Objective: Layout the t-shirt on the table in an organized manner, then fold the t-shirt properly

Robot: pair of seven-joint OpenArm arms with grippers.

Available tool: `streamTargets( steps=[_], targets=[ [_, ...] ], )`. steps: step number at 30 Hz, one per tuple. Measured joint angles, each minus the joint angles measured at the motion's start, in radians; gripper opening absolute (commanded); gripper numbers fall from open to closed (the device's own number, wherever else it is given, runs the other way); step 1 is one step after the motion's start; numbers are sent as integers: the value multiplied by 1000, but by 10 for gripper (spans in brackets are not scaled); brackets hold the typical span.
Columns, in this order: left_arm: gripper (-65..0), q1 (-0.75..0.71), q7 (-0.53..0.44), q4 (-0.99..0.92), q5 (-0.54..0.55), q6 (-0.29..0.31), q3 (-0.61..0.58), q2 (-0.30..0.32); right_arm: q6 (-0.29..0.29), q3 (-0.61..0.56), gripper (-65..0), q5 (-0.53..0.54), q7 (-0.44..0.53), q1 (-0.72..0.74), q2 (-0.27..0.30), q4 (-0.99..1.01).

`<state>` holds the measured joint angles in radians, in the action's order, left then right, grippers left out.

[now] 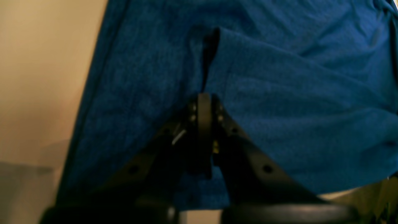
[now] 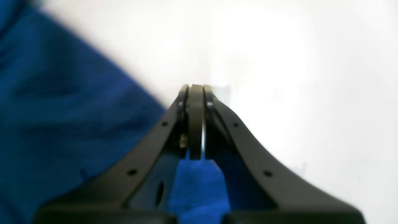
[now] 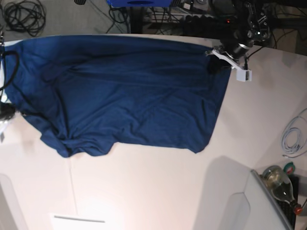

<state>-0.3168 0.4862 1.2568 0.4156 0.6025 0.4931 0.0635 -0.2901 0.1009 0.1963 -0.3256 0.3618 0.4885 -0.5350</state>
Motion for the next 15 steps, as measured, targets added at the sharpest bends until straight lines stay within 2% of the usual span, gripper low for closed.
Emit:
streamTargets(
  steps=[8, 12, 13, 15],
  targets=[
    [-650, -36, -7, 25, 4, -3, 16, 11, 5, 0, -636, 5, 4, 13, -1, 50],
    [-650, -45, 37, 85, -28, -25, 13, 4, 6, 2, -624, -5, -9, -28, -11, -91],
    [-650, -46, 50, 98, -35, -29, 14, 3, 8, 3, -612, -1, -10, -45, -21, -150],
    [-650, -49, 65, 133, -50, -32, 14, 0, 5, -2, -531, 3, -15, -75, -42, -253]
  ],
)
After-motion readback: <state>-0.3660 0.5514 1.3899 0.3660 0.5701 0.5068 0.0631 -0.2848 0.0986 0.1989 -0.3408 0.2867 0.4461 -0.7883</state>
